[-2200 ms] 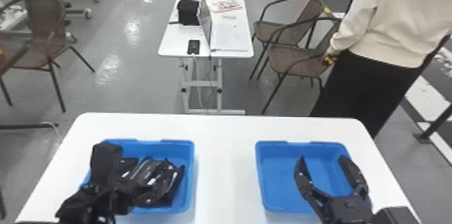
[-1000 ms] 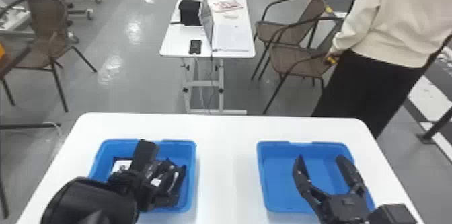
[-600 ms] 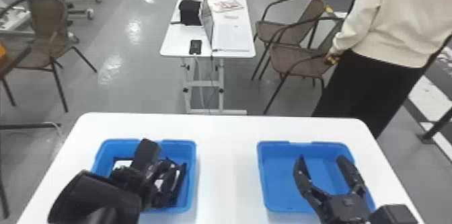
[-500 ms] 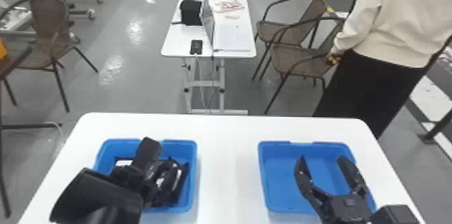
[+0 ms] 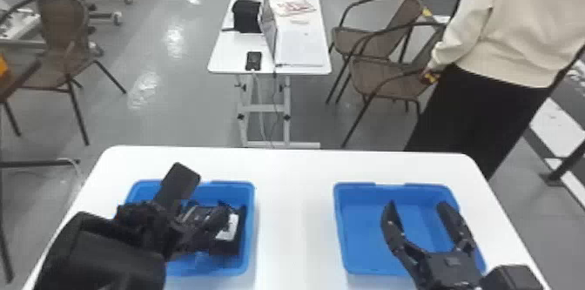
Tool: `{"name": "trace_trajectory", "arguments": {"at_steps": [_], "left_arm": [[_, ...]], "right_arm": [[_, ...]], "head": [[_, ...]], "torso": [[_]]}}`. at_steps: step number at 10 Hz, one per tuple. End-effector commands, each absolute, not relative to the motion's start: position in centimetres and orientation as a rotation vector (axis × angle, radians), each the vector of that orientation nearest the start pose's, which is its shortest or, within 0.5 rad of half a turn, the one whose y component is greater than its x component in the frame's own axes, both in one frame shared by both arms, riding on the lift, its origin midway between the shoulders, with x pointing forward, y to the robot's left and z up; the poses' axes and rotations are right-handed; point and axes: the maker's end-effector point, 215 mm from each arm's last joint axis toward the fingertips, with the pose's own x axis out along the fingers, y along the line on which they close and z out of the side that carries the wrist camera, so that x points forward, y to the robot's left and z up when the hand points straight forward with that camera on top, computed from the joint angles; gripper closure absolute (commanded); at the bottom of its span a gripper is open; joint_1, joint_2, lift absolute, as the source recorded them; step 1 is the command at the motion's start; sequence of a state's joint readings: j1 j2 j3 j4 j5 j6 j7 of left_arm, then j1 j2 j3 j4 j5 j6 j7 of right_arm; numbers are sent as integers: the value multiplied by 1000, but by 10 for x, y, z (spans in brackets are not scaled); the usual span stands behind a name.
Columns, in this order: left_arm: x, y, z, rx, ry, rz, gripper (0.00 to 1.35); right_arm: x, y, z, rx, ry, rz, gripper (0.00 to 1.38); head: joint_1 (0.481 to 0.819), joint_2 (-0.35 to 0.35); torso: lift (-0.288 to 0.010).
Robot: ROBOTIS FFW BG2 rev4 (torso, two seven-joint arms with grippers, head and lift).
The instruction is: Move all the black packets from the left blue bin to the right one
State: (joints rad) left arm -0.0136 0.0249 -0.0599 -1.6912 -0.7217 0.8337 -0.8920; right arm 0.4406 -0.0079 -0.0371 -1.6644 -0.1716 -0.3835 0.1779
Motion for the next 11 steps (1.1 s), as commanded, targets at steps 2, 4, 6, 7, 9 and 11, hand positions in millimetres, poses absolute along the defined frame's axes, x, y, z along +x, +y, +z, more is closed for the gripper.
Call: {"name": "trace_trajectory", "arguments": {"at_steps": [2,4,6,7,9,11], "left_arm": [[515,174,-438,614,630,-559,1210],[543,125,-407,713,424,-611,1210],[559,67,-390,697,184,-692,1210],[565,45,-383,692,99,-716,1210],[575,8,-384,700,35,-796,1210],[573,-16,-389,709,19,-843,1210]], "right_arm": [[441,-222,-390,167,-71,116,130],[463,-199,-379,189,-97,182,128],[484,-190,-371,193,-118,217,130],[496,-189,-367,197,-129,226,130],[520,-183,-358,192,-149,249,125],[536,-182,-350,197,-171,249,124]], "head": [[695,-38],[695,-48],[695,-84],[695,-97],[695,-144],[695,-175]], "torso": [[0],[0],[0],[0],[0],[0]]}}
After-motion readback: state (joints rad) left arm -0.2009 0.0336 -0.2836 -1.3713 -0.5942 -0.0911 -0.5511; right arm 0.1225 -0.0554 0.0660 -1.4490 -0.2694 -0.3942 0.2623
